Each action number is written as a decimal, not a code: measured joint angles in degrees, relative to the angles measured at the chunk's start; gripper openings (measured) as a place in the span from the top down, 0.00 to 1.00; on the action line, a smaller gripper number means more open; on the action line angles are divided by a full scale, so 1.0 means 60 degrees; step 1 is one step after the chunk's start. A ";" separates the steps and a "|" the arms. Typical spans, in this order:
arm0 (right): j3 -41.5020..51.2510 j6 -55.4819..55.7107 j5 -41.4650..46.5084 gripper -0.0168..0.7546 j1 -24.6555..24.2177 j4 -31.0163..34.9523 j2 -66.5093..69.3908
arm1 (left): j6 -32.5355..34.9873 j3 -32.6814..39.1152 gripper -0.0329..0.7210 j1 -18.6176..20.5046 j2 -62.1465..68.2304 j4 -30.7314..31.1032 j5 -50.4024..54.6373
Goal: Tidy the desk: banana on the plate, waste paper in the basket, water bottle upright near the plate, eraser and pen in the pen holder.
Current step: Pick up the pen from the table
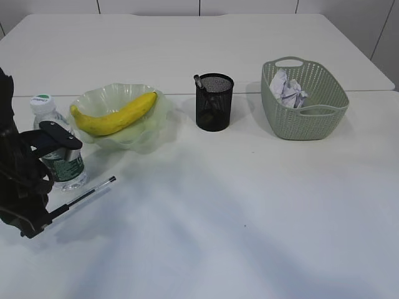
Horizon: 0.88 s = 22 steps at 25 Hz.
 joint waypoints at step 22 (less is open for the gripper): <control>0.0669 -0.0285 0.0000 0.45 0.0000 -0.0805 -0.0022 | 0.0720 -0.4095 0.82 -0.1970 -0.0807 -0.0129 0.3063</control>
